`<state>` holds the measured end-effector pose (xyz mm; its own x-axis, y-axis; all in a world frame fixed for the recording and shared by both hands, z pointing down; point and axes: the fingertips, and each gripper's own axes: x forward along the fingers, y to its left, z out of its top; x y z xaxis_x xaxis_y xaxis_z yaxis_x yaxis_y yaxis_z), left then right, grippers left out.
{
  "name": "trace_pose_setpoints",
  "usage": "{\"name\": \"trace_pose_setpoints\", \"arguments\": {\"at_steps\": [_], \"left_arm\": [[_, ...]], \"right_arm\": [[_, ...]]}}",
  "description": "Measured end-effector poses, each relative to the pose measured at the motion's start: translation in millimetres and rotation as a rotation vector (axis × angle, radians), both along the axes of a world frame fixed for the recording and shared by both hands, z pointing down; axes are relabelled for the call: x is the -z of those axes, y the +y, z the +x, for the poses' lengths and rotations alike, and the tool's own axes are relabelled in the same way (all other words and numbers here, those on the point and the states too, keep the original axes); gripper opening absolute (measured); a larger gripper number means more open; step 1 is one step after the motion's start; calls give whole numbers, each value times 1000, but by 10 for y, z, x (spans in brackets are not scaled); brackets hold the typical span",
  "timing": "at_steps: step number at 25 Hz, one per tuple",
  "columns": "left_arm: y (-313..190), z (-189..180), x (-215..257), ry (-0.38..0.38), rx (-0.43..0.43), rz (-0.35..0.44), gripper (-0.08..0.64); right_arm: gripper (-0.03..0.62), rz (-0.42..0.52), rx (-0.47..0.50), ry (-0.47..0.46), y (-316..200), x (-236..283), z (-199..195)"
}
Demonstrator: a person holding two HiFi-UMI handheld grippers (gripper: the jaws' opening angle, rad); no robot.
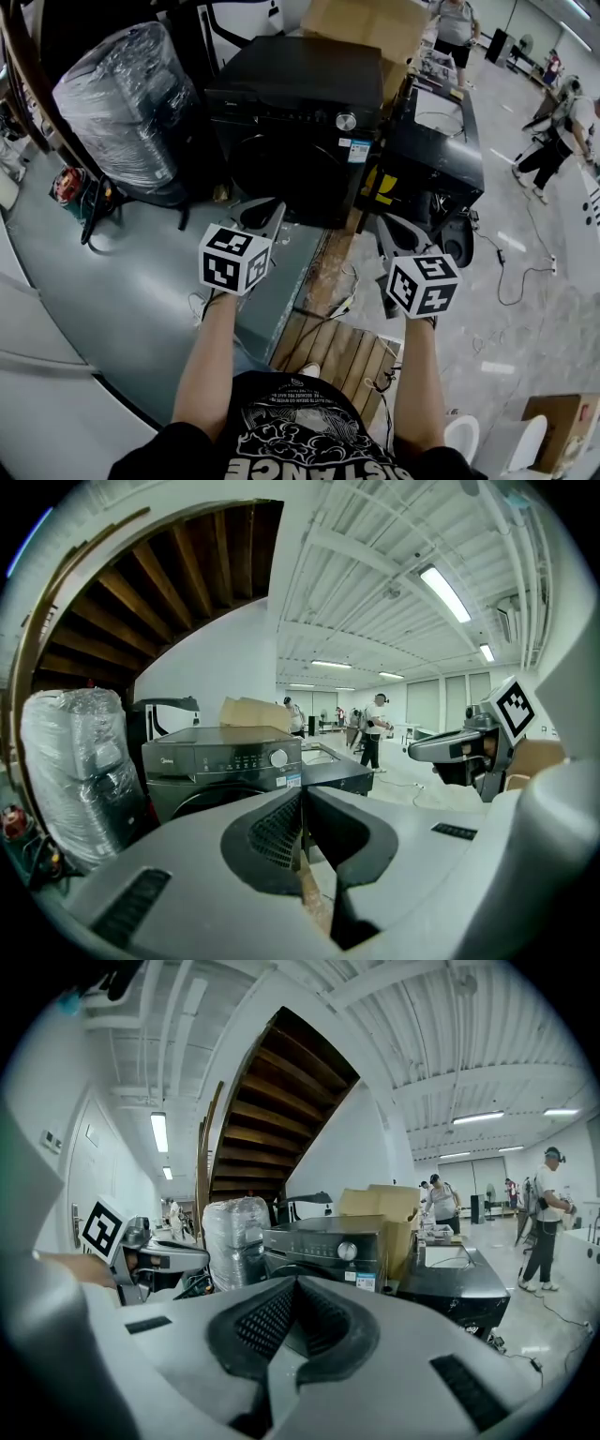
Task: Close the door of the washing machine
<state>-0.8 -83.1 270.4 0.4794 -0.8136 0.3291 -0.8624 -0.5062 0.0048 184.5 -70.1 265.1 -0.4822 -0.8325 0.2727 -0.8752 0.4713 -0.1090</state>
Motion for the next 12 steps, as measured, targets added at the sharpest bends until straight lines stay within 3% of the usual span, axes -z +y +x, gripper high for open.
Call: {"name": "trace_pose_setpoints", "arguments": {"at_steps": [12], "left_arm": [[-8, 81, -57, -26, -16, -19, 35]], "right_arm": [[20, -11, 10, 14, -3, -13, 23]]}}
